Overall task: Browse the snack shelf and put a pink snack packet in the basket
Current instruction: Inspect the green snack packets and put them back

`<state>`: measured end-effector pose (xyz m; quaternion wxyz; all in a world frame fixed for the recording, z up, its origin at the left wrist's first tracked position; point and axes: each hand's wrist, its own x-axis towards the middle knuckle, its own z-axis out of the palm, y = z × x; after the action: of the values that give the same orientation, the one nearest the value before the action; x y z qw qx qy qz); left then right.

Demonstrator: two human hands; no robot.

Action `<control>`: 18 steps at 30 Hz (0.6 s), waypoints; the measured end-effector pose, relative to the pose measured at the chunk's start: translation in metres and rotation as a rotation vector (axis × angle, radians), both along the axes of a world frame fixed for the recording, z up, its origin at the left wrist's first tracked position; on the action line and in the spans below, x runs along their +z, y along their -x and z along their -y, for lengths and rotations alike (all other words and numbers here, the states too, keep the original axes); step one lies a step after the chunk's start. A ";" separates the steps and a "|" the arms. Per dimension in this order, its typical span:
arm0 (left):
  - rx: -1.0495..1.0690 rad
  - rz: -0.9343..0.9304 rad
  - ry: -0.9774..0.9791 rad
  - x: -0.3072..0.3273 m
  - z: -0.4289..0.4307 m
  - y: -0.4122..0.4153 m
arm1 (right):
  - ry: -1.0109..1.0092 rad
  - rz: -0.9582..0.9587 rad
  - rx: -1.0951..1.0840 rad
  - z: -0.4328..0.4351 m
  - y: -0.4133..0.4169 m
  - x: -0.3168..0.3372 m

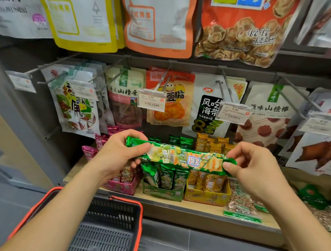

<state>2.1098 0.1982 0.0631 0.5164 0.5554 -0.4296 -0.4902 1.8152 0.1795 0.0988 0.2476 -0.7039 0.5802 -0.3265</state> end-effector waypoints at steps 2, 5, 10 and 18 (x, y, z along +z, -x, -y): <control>0.014 0.102 0.074 0.002 0.001 0.008 | 0.035 -0.195 -0.031 0.003 0.003 -0.002; 0.036 0.219 0.160 0.005 -0.001 0.021 | -0.004 -0.455 -0.077 0.007 0.004 -0.006; 0.082 0.321 0.297 0.014 -0.006 0.041 | 0.026 -0.734 -0.091 0.012 -0.002 -0.012; 0.023 0.480 0.479 0.003 -0.007 0.081 | 0.068 -0.317 0.426 0.012 -0.042 -0.015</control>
<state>2.0292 0.2057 0.0659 0.5220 0.5227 -0.6355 -0.2246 1.8577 0.1671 0.0838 0.1932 -0.8604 0.4392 -0.1718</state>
